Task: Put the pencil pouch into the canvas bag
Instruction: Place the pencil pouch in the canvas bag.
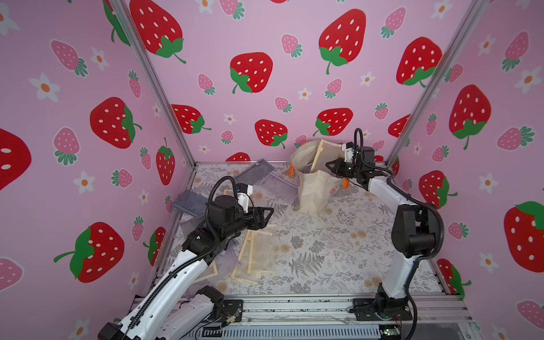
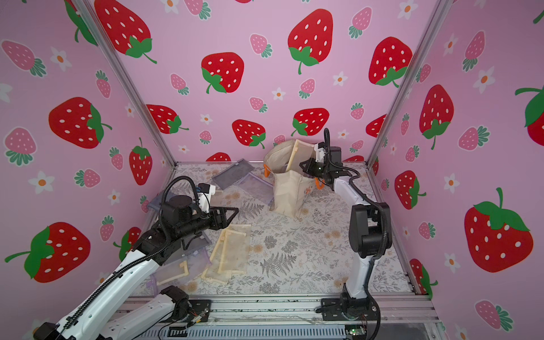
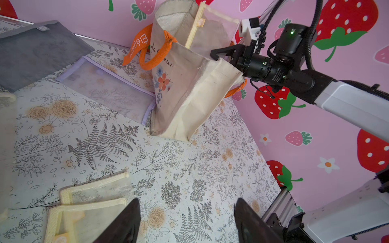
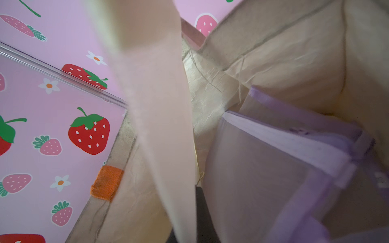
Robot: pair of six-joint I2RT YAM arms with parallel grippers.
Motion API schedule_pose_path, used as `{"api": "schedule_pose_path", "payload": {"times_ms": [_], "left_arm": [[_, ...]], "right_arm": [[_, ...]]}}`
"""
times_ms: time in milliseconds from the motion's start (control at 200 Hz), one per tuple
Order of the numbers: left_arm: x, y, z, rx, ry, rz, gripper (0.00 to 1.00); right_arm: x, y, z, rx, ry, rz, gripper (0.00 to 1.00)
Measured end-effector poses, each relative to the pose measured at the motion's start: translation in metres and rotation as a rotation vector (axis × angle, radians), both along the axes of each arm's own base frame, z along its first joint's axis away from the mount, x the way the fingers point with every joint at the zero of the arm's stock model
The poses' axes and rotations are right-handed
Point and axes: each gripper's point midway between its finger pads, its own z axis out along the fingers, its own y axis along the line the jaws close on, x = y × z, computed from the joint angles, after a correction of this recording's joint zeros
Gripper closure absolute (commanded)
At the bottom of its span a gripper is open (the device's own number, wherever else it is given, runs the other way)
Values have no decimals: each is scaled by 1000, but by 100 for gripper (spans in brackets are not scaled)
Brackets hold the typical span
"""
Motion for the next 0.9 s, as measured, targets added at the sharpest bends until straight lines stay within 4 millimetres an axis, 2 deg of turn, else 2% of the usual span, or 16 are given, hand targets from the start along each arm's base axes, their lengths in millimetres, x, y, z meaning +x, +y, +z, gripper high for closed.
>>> {"api": "schedule_pose_path", "payload": {"times_ms": [60, 120, 325, 400, 605, 680, 815, 900], "left_arm": [[0, 0, 0, 0, -1, 0, 28], [0, 0, -1, 1, 0, 0, 28], [-1, 2, -3, 10, -3, 3, 28], [-2, 2, -1, 8, -12, 3, 28], [-3, 3, 2, 7, -22, 1, 28], [-3, 3, 2, 7, -23, 1, 28], [-2, 6, 0, 18, -20, 22, 28], [-1, 12, -13, 56, 28, 51, 28]], "right_arm": [[-2, 1, 2, -16, -6, -3, 100], [-5, 1, 5, -30, -15, -6, 95], [-13, -9, 16, -117, -31, -33, 53], [-12, -15, 27, -163, -53, -51, 44], [-3, -29, 73, -245, -150, -98, 47], [-1, -31, 84, -262, -175, -106, 48], [-1, -30, 89, -290, -188, -94, 46], [-7, -25, 83, -326, -180, -70, 40]]}}
